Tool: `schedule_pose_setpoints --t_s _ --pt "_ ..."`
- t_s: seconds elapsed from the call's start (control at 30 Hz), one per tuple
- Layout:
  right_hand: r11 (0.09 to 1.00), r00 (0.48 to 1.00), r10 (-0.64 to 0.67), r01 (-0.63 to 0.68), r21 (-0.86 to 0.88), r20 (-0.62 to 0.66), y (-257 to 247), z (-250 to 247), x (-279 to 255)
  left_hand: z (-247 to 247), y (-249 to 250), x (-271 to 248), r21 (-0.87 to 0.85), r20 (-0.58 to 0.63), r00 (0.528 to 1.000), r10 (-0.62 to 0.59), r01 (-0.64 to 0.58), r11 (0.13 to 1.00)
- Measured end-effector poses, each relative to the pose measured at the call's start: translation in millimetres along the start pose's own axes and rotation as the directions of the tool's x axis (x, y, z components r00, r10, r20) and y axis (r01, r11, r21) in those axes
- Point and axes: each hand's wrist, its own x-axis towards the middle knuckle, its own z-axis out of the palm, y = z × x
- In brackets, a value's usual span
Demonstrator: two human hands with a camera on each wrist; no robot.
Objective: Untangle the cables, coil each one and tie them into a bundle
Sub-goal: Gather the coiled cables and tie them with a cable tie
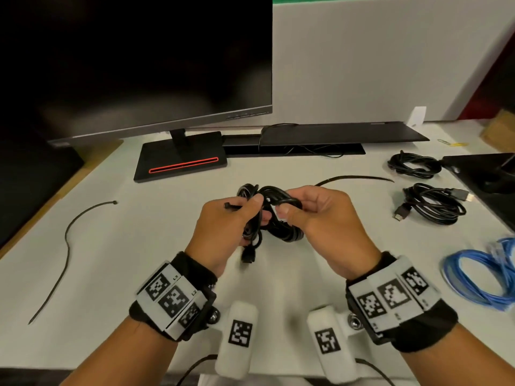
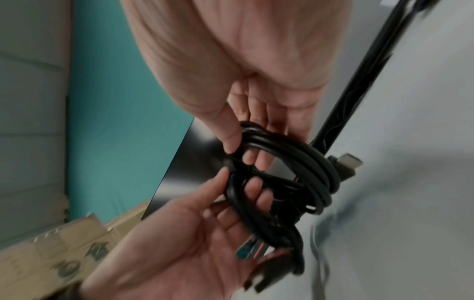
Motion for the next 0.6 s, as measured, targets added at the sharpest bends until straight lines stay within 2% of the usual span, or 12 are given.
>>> schedule_pose_setpoints --t_s 0.13,0.2,0.33,0.43,0.6 --pt "0.998 0.997 -0.058 0.058 -0.009 -0.041 2.1 14.1 -8.4 5.7 -0.1 -2.2 -0.203 -0.017 0.992 -0.125 0.119 0.972" --pt "0.997 0.995 -0.08 0.079 -0.025 -0.055 4.0 16.9 -11.5 5.7 0.1 -1.8 -0.237 -0.005 0.99 -0.139 0.134 0.962" --pt "0.991 0.997 -0.046 0.038 -0.128 -0.061 9.5 16.3 -14.8 7.3 -1.8 -2.0 -0.129 -0.054 0.997 -0.055 0.047 0.99" --pt "0.981 0.991 -0.039 0.014 -0.195 -0.128 13.4 10.3 -11.6 8.1 -1.6 -3.0 -0.032 -0.079 0.997 0.028 -0.031 0.999" --pt "0.971 0.968 -0.102 0.047 -0.235 -0.231 17.0 12.0 -9.9 4.3 4.6 -2.6 -0.079 0.003 0.998 -0.065 0.065 0.995"
